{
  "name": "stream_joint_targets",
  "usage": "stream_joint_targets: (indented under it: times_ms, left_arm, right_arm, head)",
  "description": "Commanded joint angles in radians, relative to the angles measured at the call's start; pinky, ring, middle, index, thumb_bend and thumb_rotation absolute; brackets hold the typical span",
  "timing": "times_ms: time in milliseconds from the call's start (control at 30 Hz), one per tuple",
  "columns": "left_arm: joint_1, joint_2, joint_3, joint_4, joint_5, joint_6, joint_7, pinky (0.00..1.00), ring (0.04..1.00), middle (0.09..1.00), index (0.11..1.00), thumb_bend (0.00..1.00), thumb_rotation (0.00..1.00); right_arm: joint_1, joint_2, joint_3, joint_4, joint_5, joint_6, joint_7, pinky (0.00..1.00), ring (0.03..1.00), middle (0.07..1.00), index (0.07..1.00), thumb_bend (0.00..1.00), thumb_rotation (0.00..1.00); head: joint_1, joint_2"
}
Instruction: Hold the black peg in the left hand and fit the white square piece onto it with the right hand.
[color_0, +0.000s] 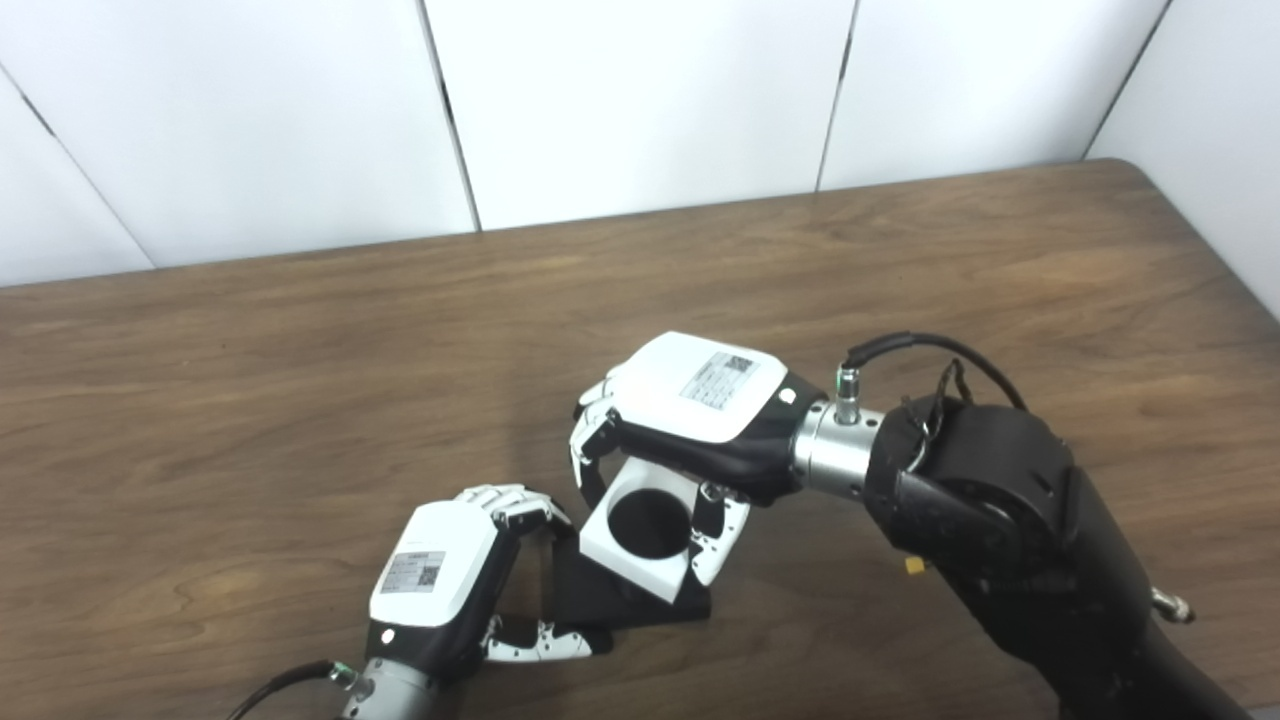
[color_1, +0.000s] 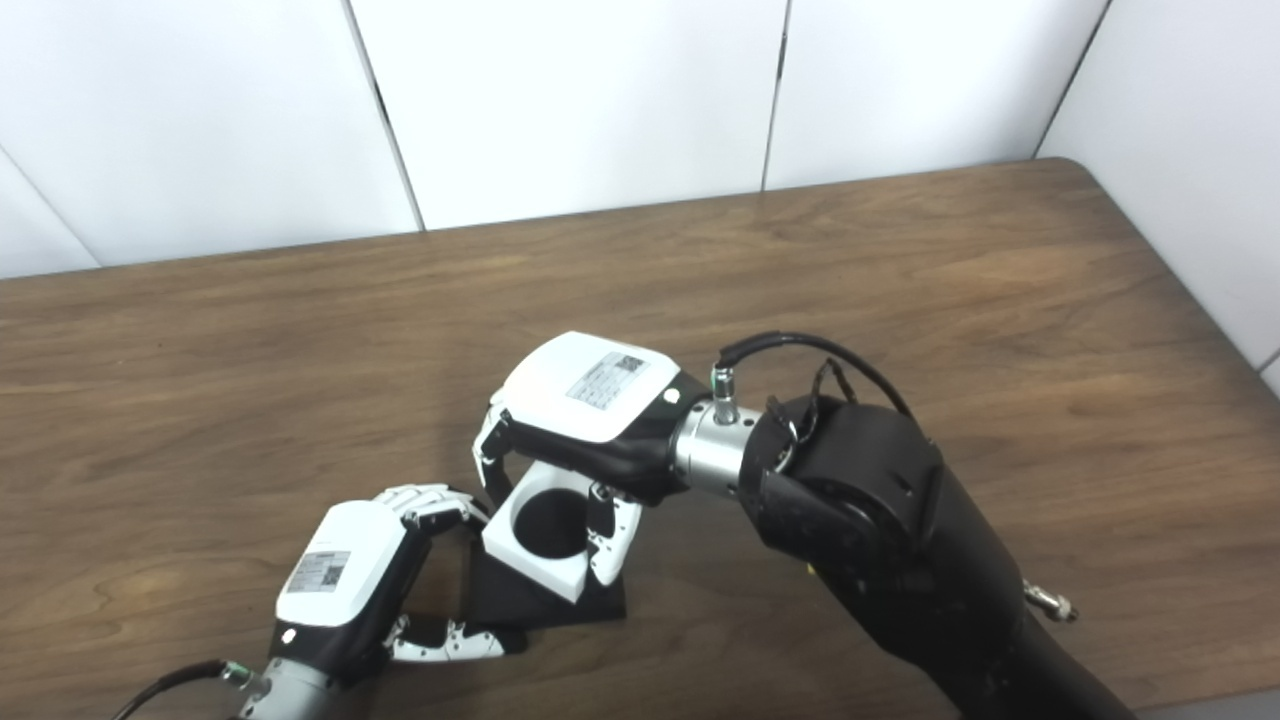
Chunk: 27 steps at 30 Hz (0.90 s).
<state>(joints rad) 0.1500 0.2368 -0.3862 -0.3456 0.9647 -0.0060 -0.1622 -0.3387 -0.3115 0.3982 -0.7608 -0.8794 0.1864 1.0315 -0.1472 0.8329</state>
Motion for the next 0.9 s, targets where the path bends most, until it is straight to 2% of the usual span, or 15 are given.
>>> stream_joint_targets:
  times_ms: [0,333,467,500,567,633,767,867]
  left_arm:
    - [0.001,-0.001,-0.014,-0.003,0.011,0.009,-0.036,0.8,0.781,0.722,0.485,0.52,0.05]
    - [-0.002,-0.006,-0.013,-0.004,0.01,0.007,-0.034,0.8,0.777,0.72,0.485,0.52,0.05]
    - [-0.002,-0.008,-0.013,-0.003,0.011,0.009,-0.035,0.8,0.779,0.721,0.485,0.52,0.05]
    - [-0.003,-0.008,-0.013,-0.003,0.013,0.009,-0.035,0.8,0.779,0.721,0.485,0.52,0.05]
    - [-0.003,-0.008,-0.013,-0.003,0.015,0.01,-0.035,0.8,0.779,0.721,0.485,0.52,0.05]
    - [-0.004,-0.008,-0.013,-0.002,0.017,0.01,-0.035,0.8,0.778,0.721,0.485,0.52,0.05]
    - [-0.004,-0.008,-0.013,-0.004,0.015,0.009,-0.035,0.8,0.778,0.72,0.485,0.52,0.05]
    - [-0.003,-0.007,-0.012,-0.001,0.012,0.008,-0.033,0.8,0.777,0.719,0.485,0.52,0.05]
  right_arm:
    - [-0.022,0.008,-0.008,-0.016,-0.002,-0.025,-0.018,0.85,0.843,0.735,0.483,0.52,0.13]
    - [-0.016,0.004,-0.008,-0.013,-0.004,-0.033,-0.019,0.86,0.844,0.734,0.485,0.52,0.13]
    - [-0.022,-0.005,-0.008,-0.014,-0.006,-0.031,0.004,0.86,0.855,0.752,0.491,0.52,0.15]
    - [-0.024,-0.005,-0.008,-0.015,-0.008,-0.024,0.016,0.87,0.859,0.756,0.544,0.71,0.21]
    - [-0.03,-0.005,-0.009,-0.018,-0.013,-0.011,0.04,0.88,0.879,0.774,0.606,0.88,0.3]
    - [-0.038,-0.003,-0.008,-0.021,-0.02,-0.007,0.066,0.89,0.89,0.787,0.646,0.96,0.37]
    - [-0.049,0.011,-0.015,-0.029,-0.034,0.011,0.108,0.92,0.9,0.804,0.681,1.0,0.41]
    - [-0.059,0.022,-0.02,-0.037,-0.046,0.023,0.136,0.93,0.913,0.825,0.722,1.0,0.4]
  head:
    - [0.0,0.002]
    - [0.0,0.005]
    - [0.001,0.006]
    - [0.001,0.006]
    - [0.003,0.007]
    - [0.003,0.007]
    - [0.001,0.008]
    - [0.0,0.007]
